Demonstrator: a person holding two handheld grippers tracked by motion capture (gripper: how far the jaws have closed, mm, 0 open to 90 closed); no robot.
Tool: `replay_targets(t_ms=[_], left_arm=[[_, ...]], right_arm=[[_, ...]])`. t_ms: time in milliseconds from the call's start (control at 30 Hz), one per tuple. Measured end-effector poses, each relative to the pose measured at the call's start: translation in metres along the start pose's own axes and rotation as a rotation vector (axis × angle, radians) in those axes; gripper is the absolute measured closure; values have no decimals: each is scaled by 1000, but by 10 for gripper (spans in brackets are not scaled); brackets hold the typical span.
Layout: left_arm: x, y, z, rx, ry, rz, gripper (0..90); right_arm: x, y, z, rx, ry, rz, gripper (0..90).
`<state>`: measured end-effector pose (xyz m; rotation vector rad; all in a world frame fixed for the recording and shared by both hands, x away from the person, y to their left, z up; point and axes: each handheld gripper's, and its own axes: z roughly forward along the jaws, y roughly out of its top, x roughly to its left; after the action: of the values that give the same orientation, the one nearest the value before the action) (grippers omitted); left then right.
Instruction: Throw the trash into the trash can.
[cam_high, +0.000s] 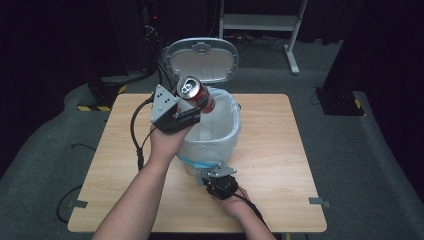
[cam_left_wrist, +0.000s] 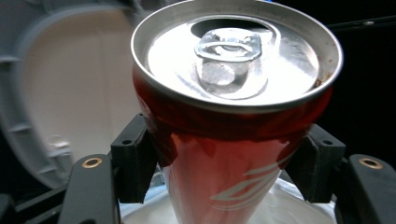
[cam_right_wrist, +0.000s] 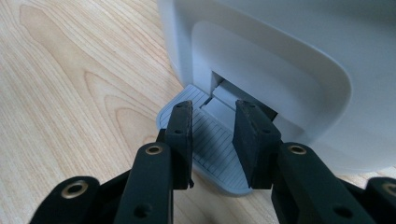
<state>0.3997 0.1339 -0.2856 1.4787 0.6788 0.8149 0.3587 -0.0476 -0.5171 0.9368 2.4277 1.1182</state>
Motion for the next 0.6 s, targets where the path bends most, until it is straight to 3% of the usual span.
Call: replay_targets(t_ms=[100,600], left_arm=[[0,1,1,1,3,2,218],[-2,4,-10,-9,5,31,251]], right_arm=[[0,0,0,-1,1,-3,675],[1,0,0,1,0,-4,663]])
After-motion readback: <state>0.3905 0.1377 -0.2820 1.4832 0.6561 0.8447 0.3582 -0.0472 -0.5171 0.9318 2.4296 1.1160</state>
